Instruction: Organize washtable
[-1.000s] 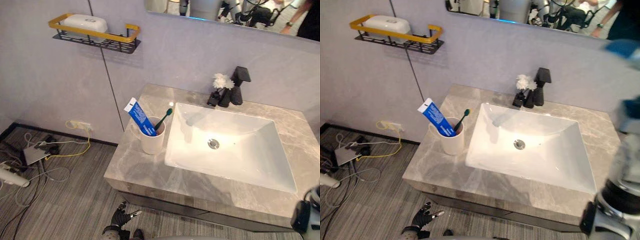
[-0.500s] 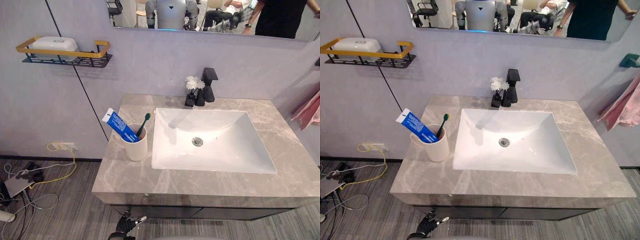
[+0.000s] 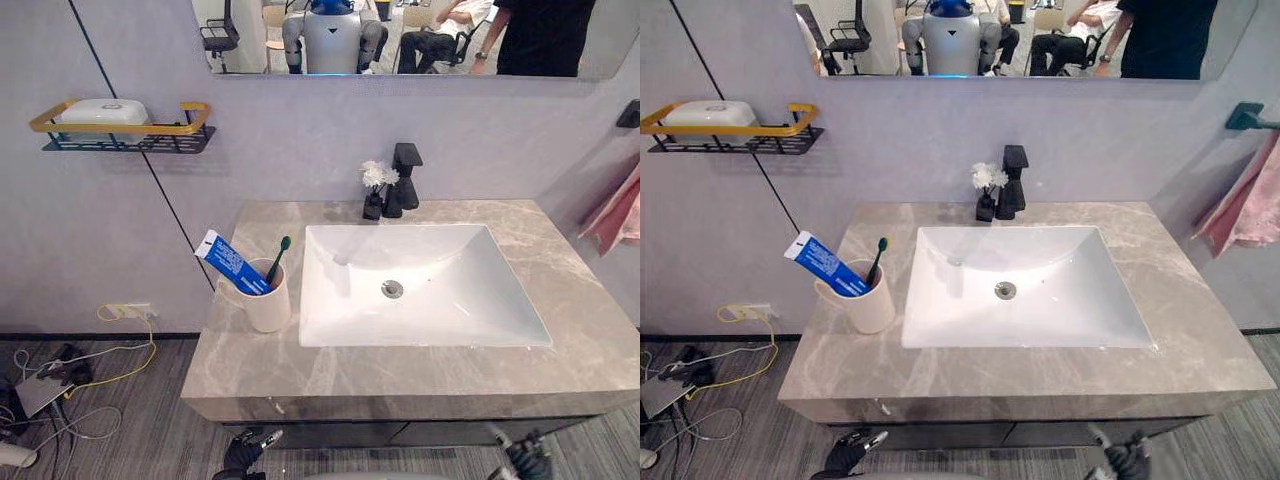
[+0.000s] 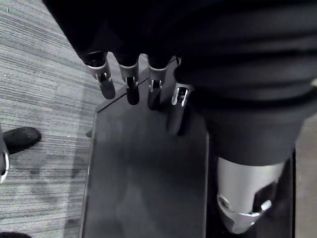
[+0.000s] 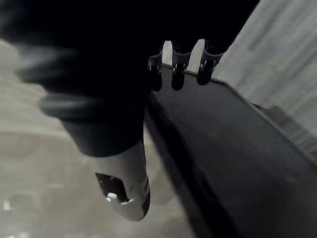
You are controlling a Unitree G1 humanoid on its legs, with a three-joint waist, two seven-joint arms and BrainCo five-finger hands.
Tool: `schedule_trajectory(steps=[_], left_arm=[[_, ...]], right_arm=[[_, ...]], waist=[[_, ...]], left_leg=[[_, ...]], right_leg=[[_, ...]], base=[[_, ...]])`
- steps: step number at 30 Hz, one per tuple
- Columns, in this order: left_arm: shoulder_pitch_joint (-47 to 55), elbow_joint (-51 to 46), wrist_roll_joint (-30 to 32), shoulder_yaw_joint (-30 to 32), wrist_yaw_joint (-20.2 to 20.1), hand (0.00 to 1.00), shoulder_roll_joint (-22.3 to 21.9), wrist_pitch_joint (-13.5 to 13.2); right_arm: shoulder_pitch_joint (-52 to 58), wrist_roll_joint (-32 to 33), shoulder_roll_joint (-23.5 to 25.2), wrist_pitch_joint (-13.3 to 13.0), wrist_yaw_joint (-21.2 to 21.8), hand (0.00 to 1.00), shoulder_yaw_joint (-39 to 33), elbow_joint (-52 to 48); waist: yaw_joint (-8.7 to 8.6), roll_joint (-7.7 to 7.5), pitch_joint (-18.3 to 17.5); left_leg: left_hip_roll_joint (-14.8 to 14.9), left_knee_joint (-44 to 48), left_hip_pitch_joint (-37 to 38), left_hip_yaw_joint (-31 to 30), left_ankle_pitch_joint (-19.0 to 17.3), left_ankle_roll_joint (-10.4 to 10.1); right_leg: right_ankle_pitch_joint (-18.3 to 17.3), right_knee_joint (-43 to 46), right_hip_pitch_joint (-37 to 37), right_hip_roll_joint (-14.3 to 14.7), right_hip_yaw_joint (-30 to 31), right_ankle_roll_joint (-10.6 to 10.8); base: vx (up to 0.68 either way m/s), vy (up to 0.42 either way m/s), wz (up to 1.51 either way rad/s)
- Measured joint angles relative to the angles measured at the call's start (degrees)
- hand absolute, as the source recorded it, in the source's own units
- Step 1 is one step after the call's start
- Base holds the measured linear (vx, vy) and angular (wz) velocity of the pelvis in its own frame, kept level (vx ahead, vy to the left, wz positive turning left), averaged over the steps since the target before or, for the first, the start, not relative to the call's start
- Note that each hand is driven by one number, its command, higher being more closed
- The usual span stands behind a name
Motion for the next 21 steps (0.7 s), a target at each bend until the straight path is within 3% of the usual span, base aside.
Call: schedule_trajectory(steps=[10,21], left_arm=[[-1.7,3.8,-0.1,-2.3,0.7,0.0,1.3,-1.2],[-3.1,5.2,0.0,-4.5,-0.4,0.0,3.2,-2.3]], right_arm=[[-2.0,0.0,-1.1,1.0,4.4,0.0,2.9,14.4],[-7.5,-0.1,-3.1,1.3,6.5,0.0,3.8,22.4]], waist=[[0.44,0.26,1.2],[0.34,-0.82,3.7]], left_leg=[[-0.5,0.3,1.1,-3.9,0.3,-0.4],[-1.1,0.3,0.2,-7.7,0.6,-0.2]], right_leg=[[-0.2,-2.1,3.5,-0.1,-3.6,0.2],[0.0,-3.3,4.5,0.0,-6.8,0.5]], base=[[0.08,-0.011,0.18],[-0.02,-0.022,0.13]])
